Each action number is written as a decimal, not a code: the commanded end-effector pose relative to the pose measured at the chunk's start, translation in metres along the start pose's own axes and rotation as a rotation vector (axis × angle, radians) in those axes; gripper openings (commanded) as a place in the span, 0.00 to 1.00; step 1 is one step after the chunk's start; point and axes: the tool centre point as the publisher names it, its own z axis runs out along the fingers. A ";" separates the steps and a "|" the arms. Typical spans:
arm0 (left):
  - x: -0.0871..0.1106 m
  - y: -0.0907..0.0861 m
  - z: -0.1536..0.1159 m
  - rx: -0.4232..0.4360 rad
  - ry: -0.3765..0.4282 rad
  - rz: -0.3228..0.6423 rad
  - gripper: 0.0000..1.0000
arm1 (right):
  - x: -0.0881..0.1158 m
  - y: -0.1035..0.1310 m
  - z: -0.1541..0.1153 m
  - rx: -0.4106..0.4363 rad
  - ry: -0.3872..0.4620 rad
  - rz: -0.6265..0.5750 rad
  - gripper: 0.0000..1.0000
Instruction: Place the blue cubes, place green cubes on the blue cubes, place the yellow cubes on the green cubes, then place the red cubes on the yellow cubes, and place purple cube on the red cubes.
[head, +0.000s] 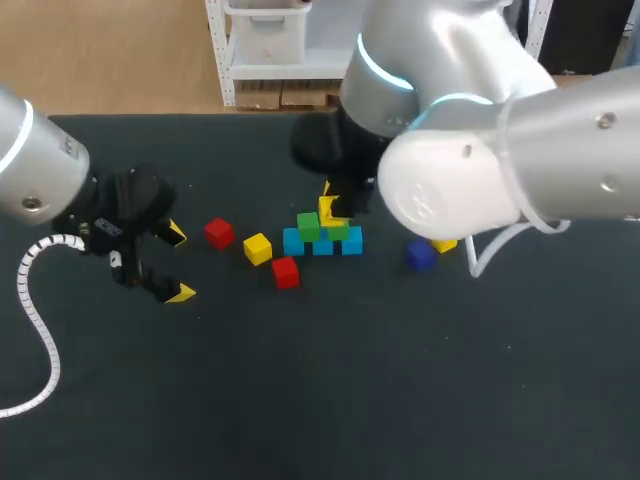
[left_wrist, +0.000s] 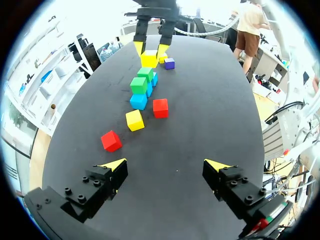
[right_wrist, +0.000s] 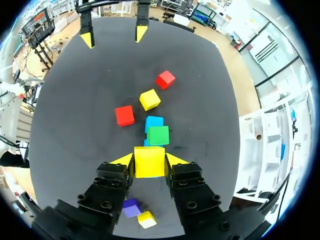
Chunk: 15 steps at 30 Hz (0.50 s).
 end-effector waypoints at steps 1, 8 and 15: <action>0.002 0.000 0.000 0.000 -0.007 0.003 1.00 | -0.004 -0.010 0.009 -0.020 0.019 0.004 0.00; 0.002 0.000 0.000 0.000 -0.007 0.003 1.00 | -0.004 -0.013 0.015 -0.019 0.030 0.015 0.00; 0.002 0.000 0.000 0.000 -0.007 0.003 1.00 | -0.005 -0.013 0.017 -0.009 0.039 0.018 0.00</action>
